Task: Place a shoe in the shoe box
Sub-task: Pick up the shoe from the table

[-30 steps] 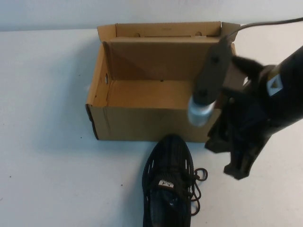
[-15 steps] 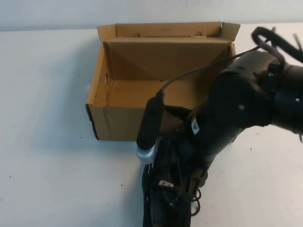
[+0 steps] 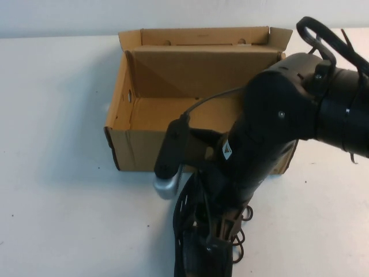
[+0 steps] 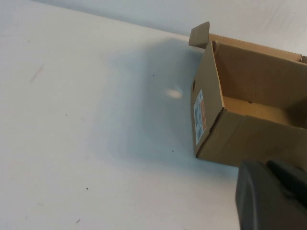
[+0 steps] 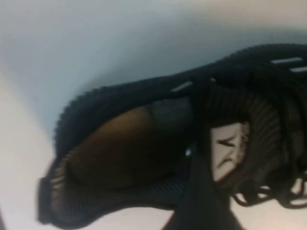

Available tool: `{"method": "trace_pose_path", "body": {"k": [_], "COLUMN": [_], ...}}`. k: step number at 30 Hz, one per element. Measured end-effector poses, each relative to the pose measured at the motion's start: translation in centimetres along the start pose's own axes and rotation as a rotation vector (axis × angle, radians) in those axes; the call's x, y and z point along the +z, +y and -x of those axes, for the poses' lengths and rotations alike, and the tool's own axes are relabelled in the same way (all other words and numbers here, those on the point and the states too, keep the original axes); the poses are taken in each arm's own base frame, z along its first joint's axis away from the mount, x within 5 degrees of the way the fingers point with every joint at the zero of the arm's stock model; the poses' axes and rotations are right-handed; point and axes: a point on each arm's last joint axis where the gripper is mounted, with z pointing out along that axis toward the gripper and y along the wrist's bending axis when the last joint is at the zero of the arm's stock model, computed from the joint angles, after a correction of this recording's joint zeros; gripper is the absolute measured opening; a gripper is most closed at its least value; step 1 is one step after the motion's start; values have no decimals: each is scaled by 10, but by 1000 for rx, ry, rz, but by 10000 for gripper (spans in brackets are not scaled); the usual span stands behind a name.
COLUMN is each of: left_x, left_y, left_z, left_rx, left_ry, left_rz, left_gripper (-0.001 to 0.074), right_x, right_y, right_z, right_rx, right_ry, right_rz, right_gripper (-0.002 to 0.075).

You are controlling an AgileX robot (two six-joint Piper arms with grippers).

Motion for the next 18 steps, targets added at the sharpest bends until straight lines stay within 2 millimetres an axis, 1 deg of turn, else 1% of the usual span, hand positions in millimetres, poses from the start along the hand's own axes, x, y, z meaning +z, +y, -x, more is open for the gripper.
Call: {"method": "trace_pose_path", "body": {"k": [3, 6, 8, 12, 16, 18], "left_x": [0, 0, 0, 0, 0, 0], "left_y": [0, 0, 0, 0, 0, 0], "left_z": [0, 0, 0, 0, 0, 0], "left_rx": [0, 2, 2, 2, 2, 2], "left_ry": [0, 0, 0, 0, 0, 0], "left_rz": [0, 0, 0, 0, 0, 0], "left_gripper": [-1, -1, -1, -1, -1, -1], "right_x": [-1, 5, 15, 37, 61, 67], "right_y": [3, 2, 0, -7, -17, -20], "right_z": [1, 2, 2, 5, 4, 4], "right_rx": [-21, -20, -16, -3, 36, 67], "right_ry": [-8, 6, 28, 43, 94, 118], "right_rz": [37, 50, 58, 51, 5, -25], "right_gripper": [412, 386, 366, 352, 347, 325]}}
